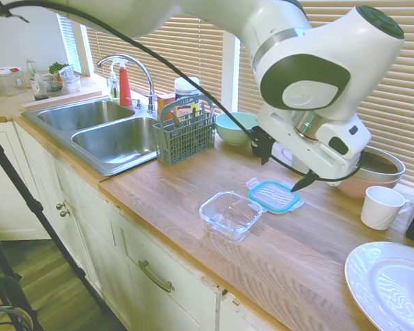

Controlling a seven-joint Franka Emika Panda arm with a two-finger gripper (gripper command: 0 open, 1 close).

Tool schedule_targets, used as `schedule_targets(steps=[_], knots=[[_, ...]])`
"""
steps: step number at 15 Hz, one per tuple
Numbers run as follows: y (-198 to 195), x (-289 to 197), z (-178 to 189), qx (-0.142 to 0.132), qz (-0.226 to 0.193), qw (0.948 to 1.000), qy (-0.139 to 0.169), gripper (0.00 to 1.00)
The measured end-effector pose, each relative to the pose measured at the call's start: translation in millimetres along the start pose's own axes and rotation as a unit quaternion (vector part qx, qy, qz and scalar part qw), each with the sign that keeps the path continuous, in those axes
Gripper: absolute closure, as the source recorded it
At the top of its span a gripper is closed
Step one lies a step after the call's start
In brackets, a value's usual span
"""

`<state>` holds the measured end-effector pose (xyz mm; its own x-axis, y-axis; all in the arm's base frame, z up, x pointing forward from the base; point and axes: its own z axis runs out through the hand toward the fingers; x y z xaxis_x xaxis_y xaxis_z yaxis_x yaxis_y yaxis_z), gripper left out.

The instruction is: Cover the lid of the food container

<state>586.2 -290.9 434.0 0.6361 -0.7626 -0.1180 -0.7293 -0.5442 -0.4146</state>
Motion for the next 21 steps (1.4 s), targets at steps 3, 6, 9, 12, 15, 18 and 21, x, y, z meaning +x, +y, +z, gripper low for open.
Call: schedule_targets(steps=[3,6,9,12,15,18,21], knots=[[-4,20,21,-0.007,0.006,0.9999,-0.010,0.00],[4,38,36,-0.008,0.018,0.9997,-0.013,0.00],[12,55,48,0.000,0.033,0.9994,-0.014,0.00],[13,69,67,-0.003,0.043,0.9989,-0.018,0.00],[9,73,83,-0.004,0.054,0.9983,-0.024,0.00],[5,74,93,-0.001,0.061,0.9979,-0.023,0.00],[-1,73,102,0.007,0.064,0.9975,-0.027,0.00]])
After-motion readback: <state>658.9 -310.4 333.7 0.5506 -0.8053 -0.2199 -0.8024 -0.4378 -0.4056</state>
